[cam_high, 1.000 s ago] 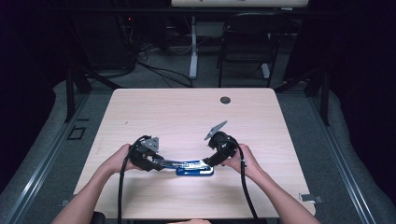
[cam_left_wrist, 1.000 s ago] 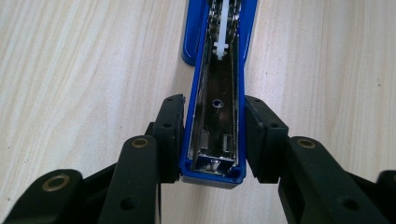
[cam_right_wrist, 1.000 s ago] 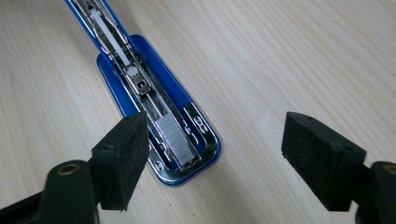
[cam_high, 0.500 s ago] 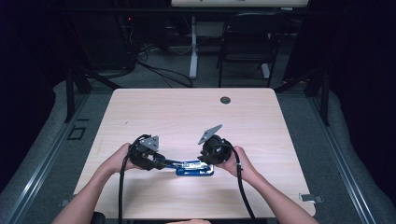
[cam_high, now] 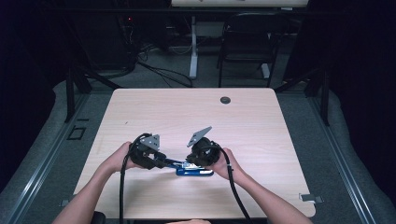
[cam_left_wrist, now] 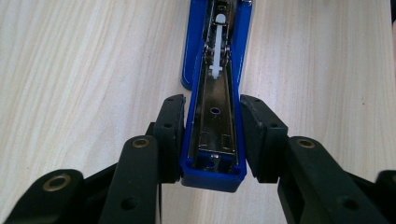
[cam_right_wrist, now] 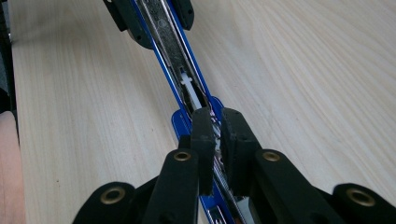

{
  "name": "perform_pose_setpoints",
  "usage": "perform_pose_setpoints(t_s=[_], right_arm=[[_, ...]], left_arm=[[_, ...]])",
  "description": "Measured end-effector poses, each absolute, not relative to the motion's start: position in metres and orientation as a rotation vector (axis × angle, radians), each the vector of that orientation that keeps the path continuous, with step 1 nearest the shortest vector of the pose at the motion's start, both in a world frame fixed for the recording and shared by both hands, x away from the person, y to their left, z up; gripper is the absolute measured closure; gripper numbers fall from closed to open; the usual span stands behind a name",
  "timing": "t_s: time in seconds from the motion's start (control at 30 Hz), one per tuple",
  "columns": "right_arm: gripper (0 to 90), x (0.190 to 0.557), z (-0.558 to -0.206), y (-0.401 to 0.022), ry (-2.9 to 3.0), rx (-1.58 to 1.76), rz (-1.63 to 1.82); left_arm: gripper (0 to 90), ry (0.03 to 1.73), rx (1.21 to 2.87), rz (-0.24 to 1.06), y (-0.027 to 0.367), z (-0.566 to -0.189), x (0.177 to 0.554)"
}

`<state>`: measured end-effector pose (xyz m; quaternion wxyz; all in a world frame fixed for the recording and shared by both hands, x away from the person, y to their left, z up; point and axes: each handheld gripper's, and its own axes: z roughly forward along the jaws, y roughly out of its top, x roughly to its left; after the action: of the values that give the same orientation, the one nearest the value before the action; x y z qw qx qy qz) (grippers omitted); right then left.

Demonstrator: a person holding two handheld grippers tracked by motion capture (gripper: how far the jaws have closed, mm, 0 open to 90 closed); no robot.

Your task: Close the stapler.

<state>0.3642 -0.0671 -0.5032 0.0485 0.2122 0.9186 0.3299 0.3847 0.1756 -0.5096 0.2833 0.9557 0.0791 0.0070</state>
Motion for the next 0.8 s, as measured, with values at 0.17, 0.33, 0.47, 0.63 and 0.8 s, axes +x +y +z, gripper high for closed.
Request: perform_pose_setpoints(t_s=[0.17,0.33,0.47,0.63,0.8], right_arm=[[84.5,0.363,-0.507,-0.057,2.798,0.620,1.008],[86.6,0.362,-0.508,-0.048,2.795,0.583,1.023],[86.5,0.362,-0.511,-0.040,2.796,0.547,1.011],[86.2,0.362,-0.516,-0.034,2.779,0.535,1.004],[86.8,0.362,-0.517,-0.031,2.775,0.522,1.000]], left_arm=[[62.5,0.198,2.544,0.022,0.173,-0.505,0.384],[62.6,0.193,2.540,0.030,0.171,-0.503,0.384],[62.6,0.194,2.545,0.036,0.170,-0.502,0.384],[62.4,0.201,2.540,0.034,0.171,-0.502,0.384],[62.3,0.195,2.542,0.023,0.171,-0.501,0.384]])
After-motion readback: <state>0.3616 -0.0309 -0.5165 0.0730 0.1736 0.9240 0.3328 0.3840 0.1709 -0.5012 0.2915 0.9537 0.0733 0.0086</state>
